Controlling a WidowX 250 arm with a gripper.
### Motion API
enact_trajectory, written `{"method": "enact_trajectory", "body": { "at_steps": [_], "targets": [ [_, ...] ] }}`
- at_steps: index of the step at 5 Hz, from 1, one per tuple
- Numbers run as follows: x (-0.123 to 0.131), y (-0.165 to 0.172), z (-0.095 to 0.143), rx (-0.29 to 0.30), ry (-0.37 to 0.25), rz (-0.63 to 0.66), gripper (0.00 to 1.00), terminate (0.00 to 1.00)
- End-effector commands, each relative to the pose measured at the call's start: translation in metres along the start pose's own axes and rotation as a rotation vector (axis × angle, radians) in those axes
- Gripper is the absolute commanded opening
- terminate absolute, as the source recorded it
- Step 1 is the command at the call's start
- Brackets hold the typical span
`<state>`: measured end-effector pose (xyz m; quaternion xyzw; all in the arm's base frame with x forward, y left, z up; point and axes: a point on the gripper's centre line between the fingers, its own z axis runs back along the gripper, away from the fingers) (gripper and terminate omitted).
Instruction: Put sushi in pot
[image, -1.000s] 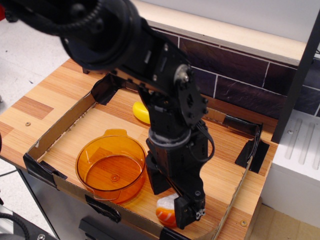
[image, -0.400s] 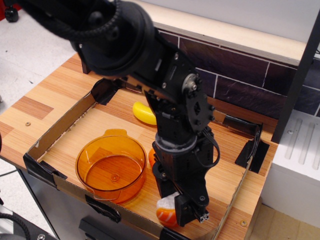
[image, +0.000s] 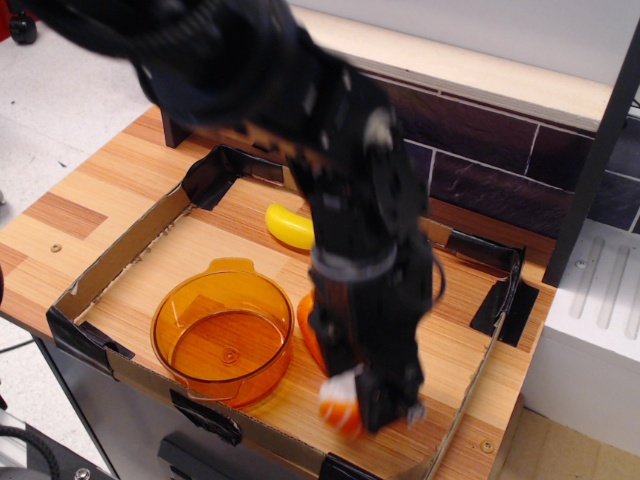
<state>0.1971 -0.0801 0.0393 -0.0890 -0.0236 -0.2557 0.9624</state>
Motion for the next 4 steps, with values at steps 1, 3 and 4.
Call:
{"method": "enact_trajectory", "body": {
  "at_steps": [1,3,4],
  "targets": [
    [-0.004,0.017,0.072,0.013,-0.149,-0.005,0.0,0.0],
    [-0.027,0.065,0.087,-0.015,-0.119,-0.015,0.0,0.0],
    [-0.039,0.087,0.079,0.013,-0.095,-0.034,0.0,0.0]
  ]
}}
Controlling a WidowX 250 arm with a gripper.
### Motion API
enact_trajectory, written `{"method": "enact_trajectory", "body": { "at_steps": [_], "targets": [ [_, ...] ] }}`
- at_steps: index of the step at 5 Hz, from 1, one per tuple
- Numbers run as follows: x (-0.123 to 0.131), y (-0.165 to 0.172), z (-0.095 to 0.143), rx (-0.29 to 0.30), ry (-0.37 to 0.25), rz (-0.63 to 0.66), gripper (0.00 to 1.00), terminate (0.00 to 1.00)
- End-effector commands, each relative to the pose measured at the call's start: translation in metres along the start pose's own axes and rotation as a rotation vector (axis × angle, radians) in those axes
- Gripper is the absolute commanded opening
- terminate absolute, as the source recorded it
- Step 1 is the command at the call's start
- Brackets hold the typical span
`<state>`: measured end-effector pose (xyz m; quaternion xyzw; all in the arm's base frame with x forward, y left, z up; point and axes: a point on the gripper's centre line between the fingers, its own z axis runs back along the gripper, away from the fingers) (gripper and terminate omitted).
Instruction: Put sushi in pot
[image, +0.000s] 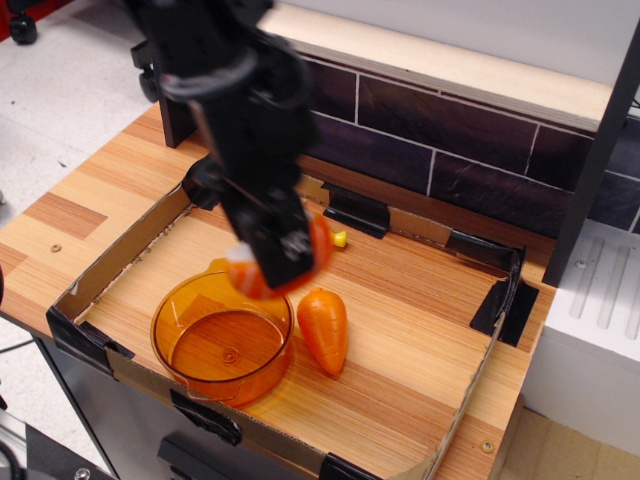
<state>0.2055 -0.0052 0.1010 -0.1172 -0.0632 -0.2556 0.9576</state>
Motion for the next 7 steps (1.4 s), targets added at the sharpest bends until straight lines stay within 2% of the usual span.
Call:
{"method": "enact_trajectory", "body": {
  "at_steps": [1,2,4,7],
  "targets": [
    [-0.026,0.044,-0.008,0.064,0.044,-0.041,0.0,0.0],
    [-0.033,0.043,-0.02,0.085,0.058,-0.065,0.0,0.0],
    [-0.043,0.033,-0.033,0.088,0.088,-0.083,0.0,0.0],
    [-0.04,0.036,-0.054,0.119,0.128,-0.047,0.0,0.0]
  ]
}}
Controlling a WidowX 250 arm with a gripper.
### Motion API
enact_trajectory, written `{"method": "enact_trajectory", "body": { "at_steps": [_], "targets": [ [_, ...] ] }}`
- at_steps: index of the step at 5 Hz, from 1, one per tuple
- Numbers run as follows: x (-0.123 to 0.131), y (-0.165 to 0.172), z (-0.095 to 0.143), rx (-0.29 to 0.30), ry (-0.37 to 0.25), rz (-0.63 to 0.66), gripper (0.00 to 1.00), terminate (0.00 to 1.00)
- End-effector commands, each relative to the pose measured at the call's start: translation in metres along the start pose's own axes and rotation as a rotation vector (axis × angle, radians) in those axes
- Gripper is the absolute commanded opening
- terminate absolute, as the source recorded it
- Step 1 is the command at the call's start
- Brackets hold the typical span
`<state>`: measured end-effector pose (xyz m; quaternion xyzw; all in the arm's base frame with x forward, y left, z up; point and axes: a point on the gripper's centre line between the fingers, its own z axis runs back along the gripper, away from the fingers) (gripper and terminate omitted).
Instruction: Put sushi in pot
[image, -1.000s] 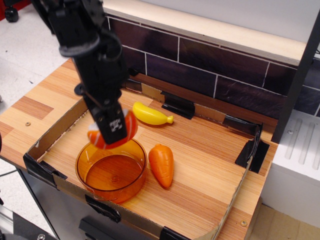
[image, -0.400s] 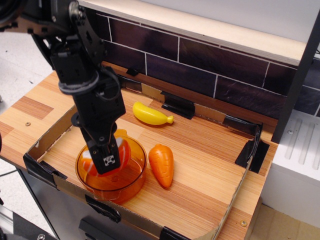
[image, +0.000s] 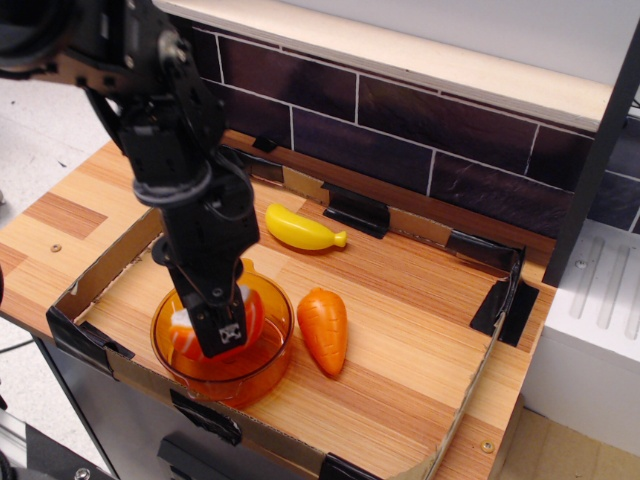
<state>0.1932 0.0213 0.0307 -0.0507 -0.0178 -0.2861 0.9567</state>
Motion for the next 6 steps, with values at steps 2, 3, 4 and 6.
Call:
{"method": "enact_trajectory", "body": {
  "at_steps": [2,3,4,6],
  "targets": [
    [-0.006,0.006,0.014,0.013,-0.018,0.04,1.0,0.0],
    [-0.004,0.005,0.033,0.013,-0.077,0.039,1.0,0.0],
    [0.001,0.01,0.062,-0.01,-0.131,0.084,1.0,0.0],
    [0.014,0.016,0.116,-0.055,-0.172,0.081,1.0,1.0]
  ]
}}
